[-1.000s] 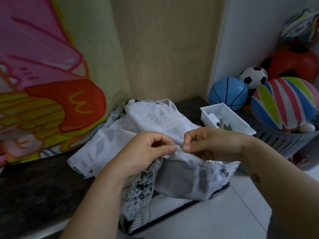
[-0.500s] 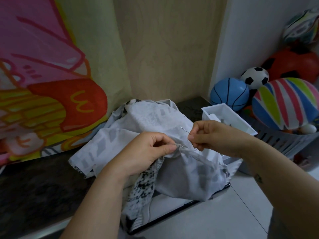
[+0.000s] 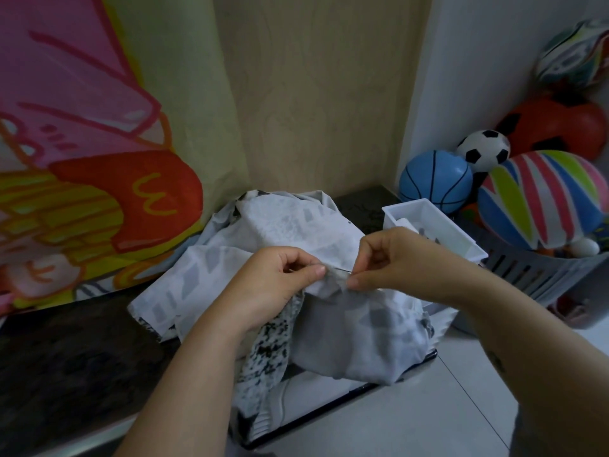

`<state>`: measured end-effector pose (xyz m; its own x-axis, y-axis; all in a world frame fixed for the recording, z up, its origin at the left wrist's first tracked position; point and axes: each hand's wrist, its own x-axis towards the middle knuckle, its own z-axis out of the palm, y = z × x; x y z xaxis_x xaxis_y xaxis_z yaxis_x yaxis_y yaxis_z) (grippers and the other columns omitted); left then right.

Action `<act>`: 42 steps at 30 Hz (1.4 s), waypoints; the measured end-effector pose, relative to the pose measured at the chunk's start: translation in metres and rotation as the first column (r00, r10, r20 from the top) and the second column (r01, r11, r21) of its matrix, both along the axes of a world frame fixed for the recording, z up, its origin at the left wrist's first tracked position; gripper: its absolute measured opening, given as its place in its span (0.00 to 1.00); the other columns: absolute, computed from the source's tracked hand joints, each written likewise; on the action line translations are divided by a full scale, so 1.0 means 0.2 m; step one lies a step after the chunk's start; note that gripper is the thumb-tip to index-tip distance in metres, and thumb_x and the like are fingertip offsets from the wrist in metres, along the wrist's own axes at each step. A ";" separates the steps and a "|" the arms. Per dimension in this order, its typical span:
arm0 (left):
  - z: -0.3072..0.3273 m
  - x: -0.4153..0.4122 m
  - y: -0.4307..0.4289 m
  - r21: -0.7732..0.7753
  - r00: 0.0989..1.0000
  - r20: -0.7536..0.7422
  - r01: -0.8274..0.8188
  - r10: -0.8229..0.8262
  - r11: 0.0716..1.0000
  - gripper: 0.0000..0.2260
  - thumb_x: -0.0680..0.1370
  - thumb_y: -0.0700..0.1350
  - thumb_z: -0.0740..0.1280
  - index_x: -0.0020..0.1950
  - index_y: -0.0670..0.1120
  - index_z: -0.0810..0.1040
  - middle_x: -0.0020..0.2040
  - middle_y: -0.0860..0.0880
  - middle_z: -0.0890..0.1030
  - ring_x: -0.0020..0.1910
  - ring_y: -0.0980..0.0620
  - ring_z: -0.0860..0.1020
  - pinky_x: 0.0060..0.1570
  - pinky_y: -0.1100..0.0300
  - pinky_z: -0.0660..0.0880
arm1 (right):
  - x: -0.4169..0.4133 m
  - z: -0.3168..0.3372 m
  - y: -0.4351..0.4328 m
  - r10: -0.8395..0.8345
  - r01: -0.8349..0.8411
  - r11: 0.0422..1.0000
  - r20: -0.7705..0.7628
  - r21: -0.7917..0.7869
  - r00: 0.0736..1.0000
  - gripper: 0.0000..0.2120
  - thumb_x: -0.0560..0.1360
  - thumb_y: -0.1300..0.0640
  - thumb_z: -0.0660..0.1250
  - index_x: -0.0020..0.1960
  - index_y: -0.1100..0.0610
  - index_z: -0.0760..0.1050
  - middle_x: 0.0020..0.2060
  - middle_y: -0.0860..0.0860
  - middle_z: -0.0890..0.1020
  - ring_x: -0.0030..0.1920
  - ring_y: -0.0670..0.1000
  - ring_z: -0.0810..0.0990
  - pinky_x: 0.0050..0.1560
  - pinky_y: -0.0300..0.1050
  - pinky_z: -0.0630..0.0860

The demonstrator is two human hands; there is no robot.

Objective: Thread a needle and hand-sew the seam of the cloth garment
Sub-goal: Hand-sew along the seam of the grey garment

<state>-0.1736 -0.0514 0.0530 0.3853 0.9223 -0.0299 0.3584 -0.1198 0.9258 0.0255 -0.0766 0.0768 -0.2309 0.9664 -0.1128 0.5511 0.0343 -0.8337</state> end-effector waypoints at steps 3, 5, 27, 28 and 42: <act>0.01 0.02 -0.03 -0.031 0.999 -0.016 0.046 -0.046 0.998 0.03 0.74 0.44 0.71 0.41 0.50 0.83 0.35 0.57 0.83 0.37 0.65 0.78 0.40 0.74 0.72 | 0.05 0.03 0.00 0.018 -0.017 0.999 0.033 -0.043 0.999 0.05 0.67 0.58 0.75 0.37 0.56 0.79 0.36 0.49 0.85 0.40 0.46 0.84 0.43 0.31 0.78; 0.00 0.03 -0.04 -0.035 0.998 -0.021 0.064 -0.065 0.997 0.04 0.74 0.44 0.71 0.39 0.51 0.83 0.35 0.58 0.83 0.37 0.65 0.78 0.39 0.74 0.71 | 0.07 0.04 -0.01 0.044 -0.040 0.996 0.046 -0.084 0.998 0.05 0.67 0.56 0.75 0.37 0.54 0.80 0.37 0.49 0.85 0.40 0.45 0.83 0.39 0.28 0.75; 0.01 0.01 -0.02 -0.116 1.000 -0.001 0.011 -0.011 0.993 0.02 0.74 0.43 0.71 0.42 0.47 0.84 0.42 0.49 0.85 0.42 0.58 0.81 0.48 0.67 0.76 | 0.05 -0.06 0.06 0.064 -0.145 0.968 0.356 0.204 0.932 0.07 0.73 0.54 0.70 0.41 0.41 0.79 0.40 0.44 0.83 0.43 0.38 0.76 0.47 0.34 0.74; 0.01 0.01 -0.02 -0.116 1.000 -0.006 0.009 -0.010 0.993 0.02 0.74 0.43 0.71 0.42 0.47 0.84 0.42 0.48 0.85 0.42 0.57 0.81 0.48 0.66 0.76 | 0.04 -0.06 0.06 0.065 -0.147 0.967 0.357 0.208 0.932 0.07 0.73 0.54 0.70 0.41 0.41 0.79 0.40 0.44 0.83 0.44 0.38 0.75 0.47 0.33 0.74; 0.02 0.01 -0.03 -0.124 1.000 -0.016 -0.020 0.018 0.992 0.03 0.74 0.42 0.71 0.44 0.44 0.84 0.45 0.44 0.85 0.43 0.56 0.80 0.46 0.68 0.75 | 0.01 -0.03 0.04 0.071 -0.162 0.961 0.370 0.222 0.926 0.07 0.74 0.54 0.70 0.42 0.41 0.78 0.41 0.40 0.81 0.43 0.37 0.76 0.45 0.27 0.72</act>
<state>-0.1706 -0.0574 0.0572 0.3668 0.9181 -0.1503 0.3729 0.0029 0.9279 0.0283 -0.0678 0.0703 -0.3323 0.9428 0.0277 0.7884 0.2937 -0.5405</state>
